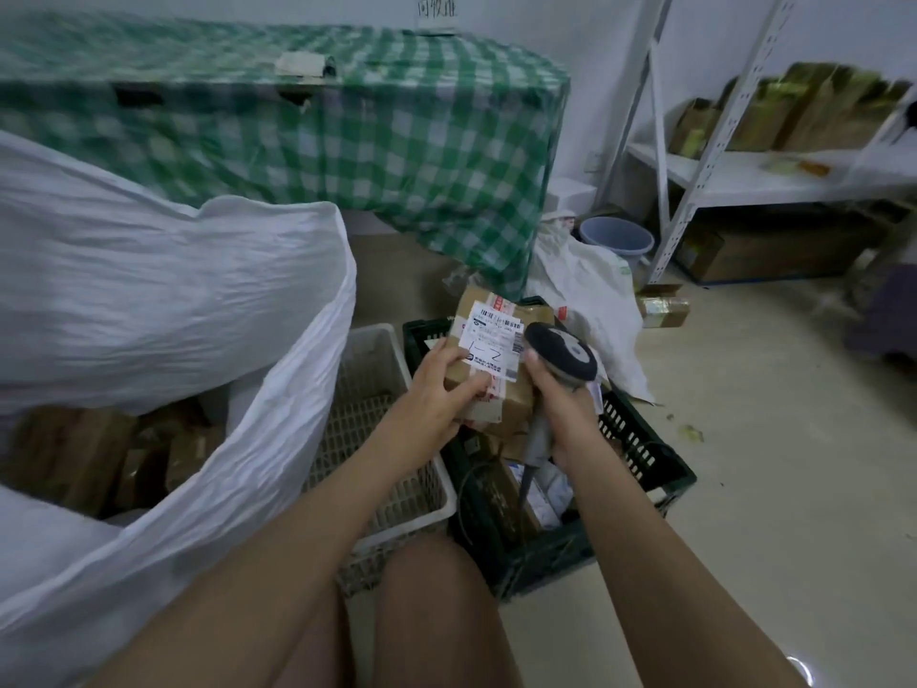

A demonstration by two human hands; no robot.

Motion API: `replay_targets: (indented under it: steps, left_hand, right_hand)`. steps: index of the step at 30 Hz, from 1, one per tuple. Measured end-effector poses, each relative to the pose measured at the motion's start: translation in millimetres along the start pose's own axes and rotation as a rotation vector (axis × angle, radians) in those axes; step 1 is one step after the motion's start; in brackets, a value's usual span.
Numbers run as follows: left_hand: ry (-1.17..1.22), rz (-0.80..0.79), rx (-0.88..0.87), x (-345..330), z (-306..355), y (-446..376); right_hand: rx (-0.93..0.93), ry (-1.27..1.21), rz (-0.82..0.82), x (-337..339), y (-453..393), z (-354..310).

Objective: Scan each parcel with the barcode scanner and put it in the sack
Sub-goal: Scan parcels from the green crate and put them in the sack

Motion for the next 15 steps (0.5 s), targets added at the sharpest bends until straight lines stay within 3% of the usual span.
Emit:
replay_targets:
  steps: [11,13,15]
  left_hand:
    - [0.131,0.008,-0.008,12.9,-21.2,32.9]
    - [0.298,-0.023,0.140,14.4,-23.4,35.4]
    - [0.550,-0.011,0.438,19.0,-26.2,33.4]
  right_hand:
    - [-0.081,0.019,-0.117,-28.2,12.9,27.2]
    - [-0.060,0.012,-0.104,-28.2,12.5,25.7]
    - [-0.033,0.062,-0.097,-26.4,11.8,22.3]
Point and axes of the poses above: each hand's wrist, its own y-axis away from the middle knuckle, its own x-axis out of the back of the hand, z = x × y, the point moved 6 cm from there along -y, towards the middle knuckle, and after that the axes turned 3 degrees about z, right-handed, at the moved point
